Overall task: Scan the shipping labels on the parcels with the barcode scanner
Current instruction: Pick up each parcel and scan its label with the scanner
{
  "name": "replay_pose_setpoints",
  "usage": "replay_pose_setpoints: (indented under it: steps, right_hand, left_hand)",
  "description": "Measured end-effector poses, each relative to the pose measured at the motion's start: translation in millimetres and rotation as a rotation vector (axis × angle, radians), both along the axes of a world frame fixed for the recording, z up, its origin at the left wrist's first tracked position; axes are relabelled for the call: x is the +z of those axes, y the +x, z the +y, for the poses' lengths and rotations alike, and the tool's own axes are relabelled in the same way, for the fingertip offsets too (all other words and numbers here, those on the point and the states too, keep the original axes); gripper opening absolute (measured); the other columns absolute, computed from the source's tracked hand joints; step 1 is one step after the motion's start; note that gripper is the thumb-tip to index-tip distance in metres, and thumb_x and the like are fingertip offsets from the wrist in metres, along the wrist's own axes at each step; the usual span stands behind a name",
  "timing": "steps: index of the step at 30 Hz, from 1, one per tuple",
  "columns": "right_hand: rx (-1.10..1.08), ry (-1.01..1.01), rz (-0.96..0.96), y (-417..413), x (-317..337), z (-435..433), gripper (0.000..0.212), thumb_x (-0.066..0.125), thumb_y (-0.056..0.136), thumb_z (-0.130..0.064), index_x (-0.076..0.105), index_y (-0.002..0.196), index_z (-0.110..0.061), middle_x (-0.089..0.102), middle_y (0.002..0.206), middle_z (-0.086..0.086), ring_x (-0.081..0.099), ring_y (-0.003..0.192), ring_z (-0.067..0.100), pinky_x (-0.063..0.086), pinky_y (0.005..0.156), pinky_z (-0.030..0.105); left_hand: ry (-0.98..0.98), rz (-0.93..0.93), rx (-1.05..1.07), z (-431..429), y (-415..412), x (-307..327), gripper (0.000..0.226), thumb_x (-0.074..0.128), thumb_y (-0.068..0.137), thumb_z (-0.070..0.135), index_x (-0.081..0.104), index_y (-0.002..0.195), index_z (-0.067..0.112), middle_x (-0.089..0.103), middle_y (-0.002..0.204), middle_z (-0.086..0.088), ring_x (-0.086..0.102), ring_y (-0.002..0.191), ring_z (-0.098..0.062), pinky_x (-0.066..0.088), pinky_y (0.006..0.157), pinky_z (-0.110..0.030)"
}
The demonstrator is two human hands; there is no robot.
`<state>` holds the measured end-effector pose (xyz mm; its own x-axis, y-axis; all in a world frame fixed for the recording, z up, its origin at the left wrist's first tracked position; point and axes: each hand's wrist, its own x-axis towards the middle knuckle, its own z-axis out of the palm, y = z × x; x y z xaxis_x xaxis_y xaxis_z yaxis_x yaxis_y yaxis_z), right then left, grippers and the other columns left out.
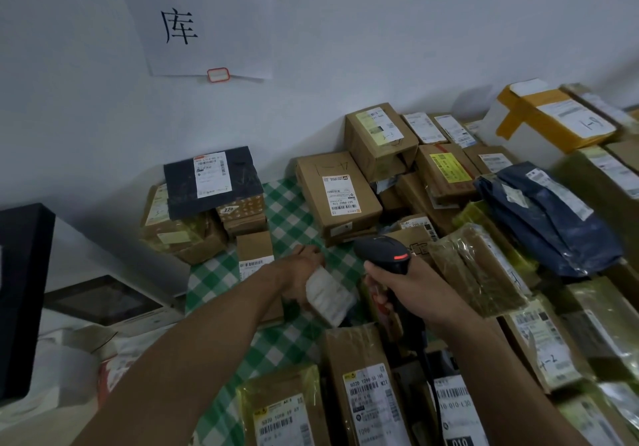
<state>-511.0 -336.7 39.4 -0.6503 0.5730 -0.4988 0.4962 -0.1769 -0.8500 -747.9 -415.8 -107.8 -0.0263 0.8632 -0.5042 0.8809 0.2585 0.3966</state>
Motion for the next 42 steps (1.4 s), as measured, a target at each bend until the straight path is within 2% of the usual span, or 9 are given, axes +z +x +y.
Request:
replay_pose_setpoints:
  steps: [5,11,15,23,26,30,35,38,42]
  right_hand:
    - [-0.052,-0.032,-0.002,-3.2,2.1,-3.4,0.021,0.07,0.1,-0.03,0.071,0.099,-0.009,0.067,0.076,0.004,0.058,0.062,0.014,0.047,0.062,0.035]
    - [-0.115,0.033,0.091,-5.7,10.7,-15.0,0.014,0.072,0.098,-0.032,0.07,0.111,-0.031,0.075,0.093,-0.001,0.073,0.075,0.013,0.057,0.077,0.038]
    - [-0.165,0.02,0.243,-9.7,22.1,-31.0,0.033,0.074,0.095,-0.031,0.065,0.125,-0.042,0.076,0.117,-0.018,0.073,0.104,0.003,0.057,0.088,0.03]
    - [-0.192,0.077,0.293,0.5,48.2,-42.7,0.042,0.071,0.097,-0.026,0.061,0.136,-0.034,0.075,0.116,-0.019,0.071,0.106,0.001,0.061,0.089,0.034]
    - [-0.154,0.141,0.261,4.8,55.2,-45.9,0.04,0.072,0.096,-0.03,0.063,0.134,-0.039,0.075,0.115,-0.02,0.07,0.109,0.003,0.061,0.083,0.029]
    - [-0.091,0.226,0.221,5.1,65.3,-55.5,0.021,0.07,0.099,-0.03,0.066,0.113,-0.045,0.072,0.11,0.015,0.063,0.101,0.034,0.058,0.082,0.046]
    - [-0.046,0.215,0.154,3.4,70.4,-61.1,0.019,0.069,0.1,-0.027,0.07,0.118,-0.032,0.077,0.089,-0.004,0.072,0.067,0.008,0.053,0.065,0.022]
    - [0.016,0.175,0.111,3.2,65.2,-60.5,0.015,0.07,0.1,-0.029,0.07,0.115,-0.031,0.075,0.083,0.001,0.066,0.059,0.009,0.052,0.066,0.034]
    - [0.062,0.162,0.079,2.9,63.8,-62.0,0.021,0.072,0.098,-0.034,0.067,0.118,-0.039,0.073,0.077,0.0,0.066,0.062,0.011,0.051,0.063,0.031]
  left_hand:
    - [0.269,-0.235,0.391,-26.2,-8.9,14.7,0.086,0.095,0.065,0.039,0.037,0.127,0.029,0.054,0.113,0.013,0.058,0.101,-0.009,0.052,0.078,-0.024]
    - [0.522,-0.818,1.016,-57.5,35.7,65.1,0.086,0.097,0.069,0.019,0.037,0.131,0.021,0.055,0.126,0.006,0.06,0.109,-0.009,0.061,0.074,-0.026]
    - [0.638,-0.964,1.093,-62.9,72.2,84.9,0.068,0.097,0.067,0.016,0.051,0.117,0.021,0.069,0.116,0.007,0.07,0.103,-0.004,0.062,0.084,-0.033]
    - [0.694,-1.193,1.031,-72.8,88.9,98.3,0.047,0.077,0.082,0.033,0.064,0.114,0.002,0.075,0.12,-0.005,0.07,0.116,-0.027,0.058,0.096,-0.047]
    - [0.703,-1.109,1.045,-78.3,90.8,97.6,0.048,0.081,0.082,0.028,0.056,0.111,0.0,0.075,0.119,-0.001,0.069,0.118,-0.022,0.059,0.095,-0.044]
    - [0.727,-0.93,1.129,-81.1,91.2,94.9,0.075,0.087,0.082,0.026,0.046,0.142,0.04,0.066,0.126,0.014,0.063,0.116,-0.002,0.057,0.097,-0.036]
    - [0.783,-0.894,1.159,-73.4,88.5,95.7,0.077,0.077,0.092,0.011,0.04,0.139,0.058,0.062,0.115,0.035,0.058,0.098,0.024,0.054,0.083,-0.011]
    - [0.779,-0.857,1.166,-65.9,82.5,87.8,0.076,0.076,0.092,0.009,0.045,0.13,0.068,0.068,0.115,0.034,0.062,0.108,0.016,0.056,0.093,-0.023]
    - [0.718,-0.815,1.216,-58.4,78.3,72.2,0.079,0.079,0.091,0.014,0.042,0.155,0.042,0.071,0.128,0.013,0.066,0.118,-0.006,0.053,0.107,-0.044]
